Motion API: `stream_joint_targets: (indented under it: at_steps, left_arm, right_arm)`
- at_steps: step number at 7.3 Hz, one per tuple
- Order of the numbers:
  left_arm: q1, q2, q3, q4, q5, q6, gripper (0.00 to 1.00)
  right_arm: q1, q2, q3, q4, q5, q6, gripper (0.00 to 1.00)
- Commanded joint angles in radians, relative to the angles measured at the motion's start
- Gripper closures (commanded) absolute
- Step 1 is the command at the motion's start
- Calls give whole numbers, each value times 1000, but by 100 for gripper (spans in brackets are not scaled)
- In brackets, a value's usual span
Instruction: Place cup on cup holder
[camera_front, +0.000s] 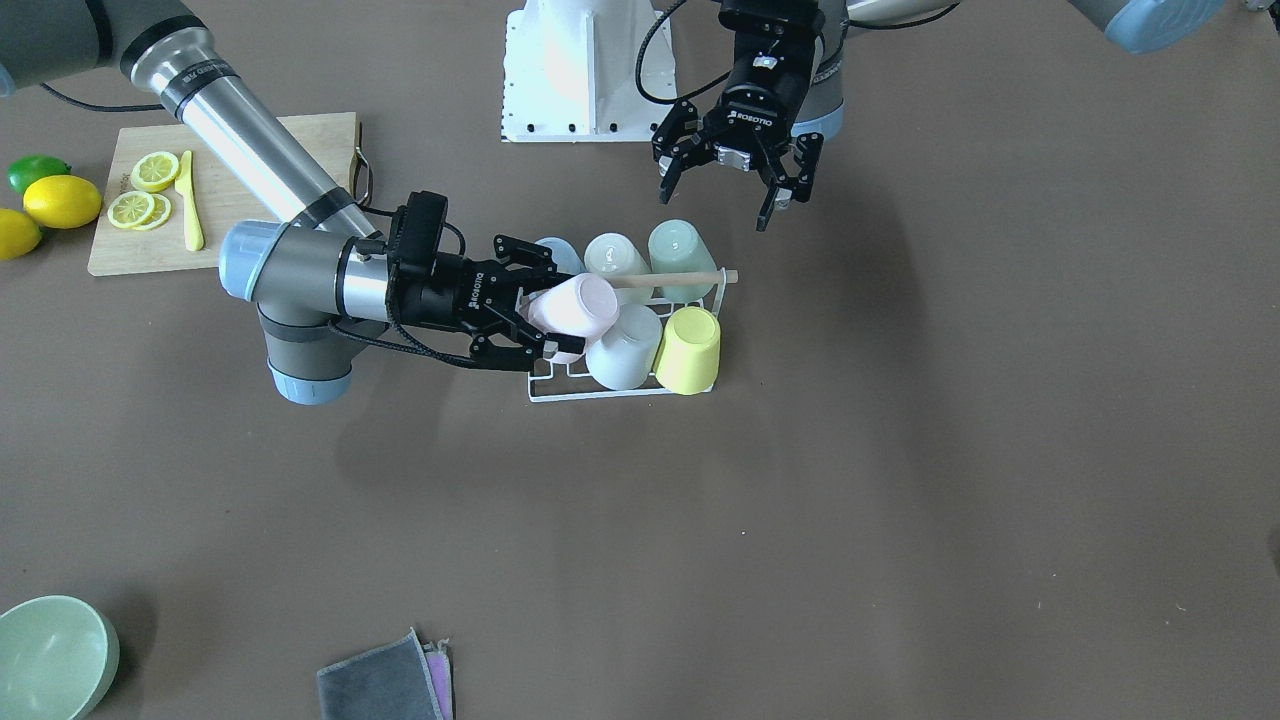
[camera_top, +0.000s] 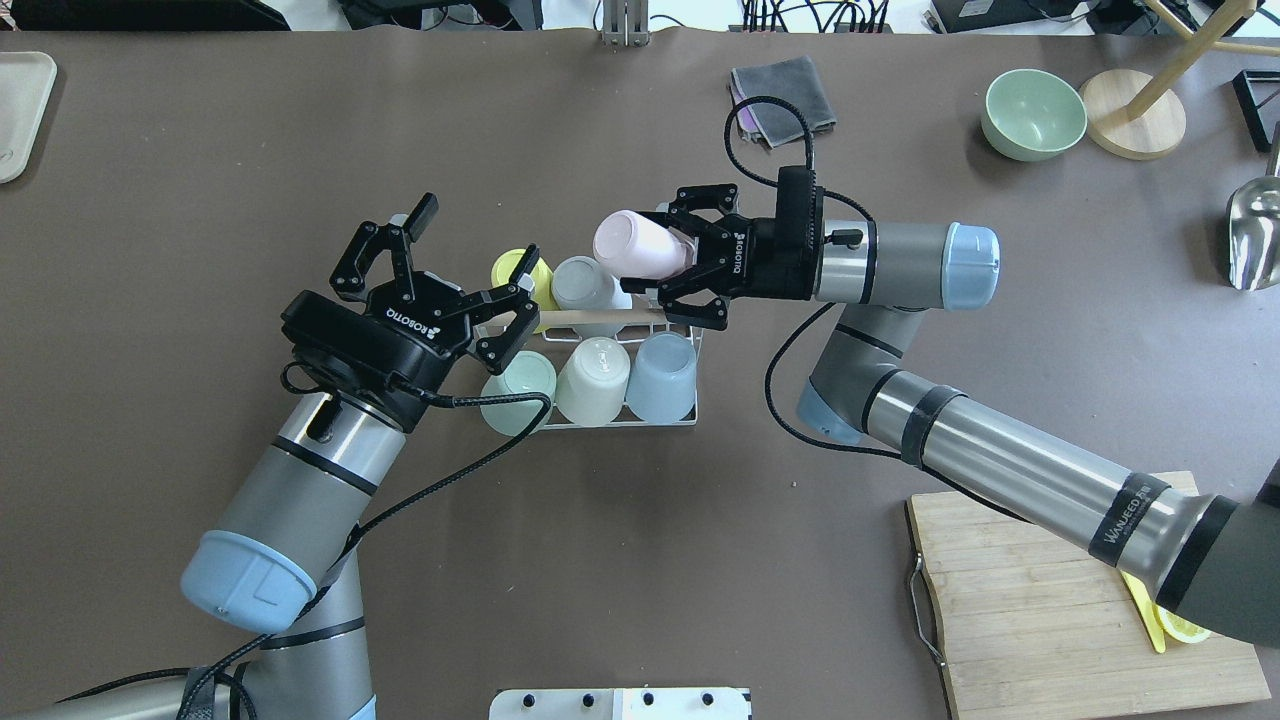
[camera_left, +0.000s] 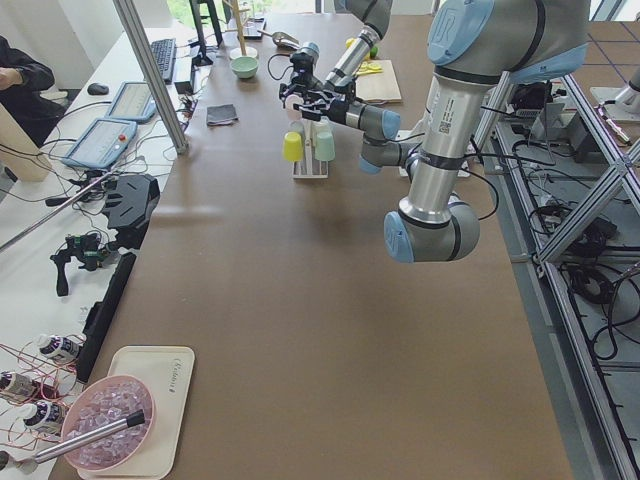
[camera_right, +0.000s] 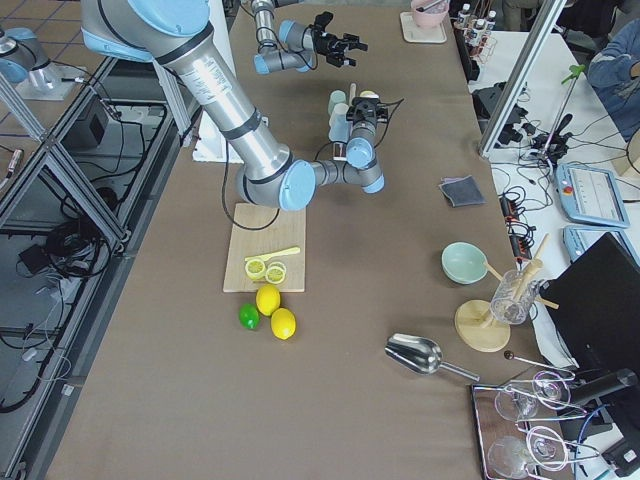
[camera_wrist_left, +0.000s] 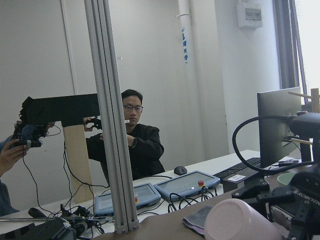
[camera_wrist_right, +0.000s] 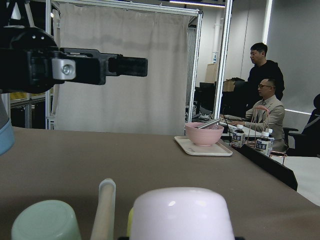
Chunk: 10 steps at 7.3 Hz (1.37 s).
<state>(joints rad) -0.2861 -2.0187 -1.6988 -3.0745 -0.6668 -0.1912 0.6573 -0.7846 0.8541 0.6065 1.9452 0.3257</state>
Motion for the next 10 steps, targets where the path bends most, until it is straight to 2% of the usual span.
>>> stream_joint_targets:
  at_steps: [1, 2, 3, 4, 6, 8, 10]
  left_arm:
    - [-65, -2, -12, 37, -72, -1, 3]
    - [-117, -2, -15, 68, -117, -7, 3]
    - [-178, -3, -15, 83, -176, -10, 3]
    - [-235, -3, -15, 107, -215, -13, 2]
    - [-333, -6, -6, 208, -342, -43, 2]
    - [-454, -6, 10, 353, -541, -82, 2]
    - [-652, -6, 57, 501, -939, -143, 2]
  right_arm:
    - [-1, -2, 0, -1, 1, 4, 100]
    - [1, -4, 2, -1, 7, 13, 62]
    - [2, -13, 16, -1, 9, 27, 18]
    - [2, -16, 20, -4, 11, 35, 0]
    - [5, -18, 26, -5, 14, 35, 0]
    - [5, -16, 26, -5, 12, 36, 0]
    - [19, -18, 29, -7, 14, 36, 0]
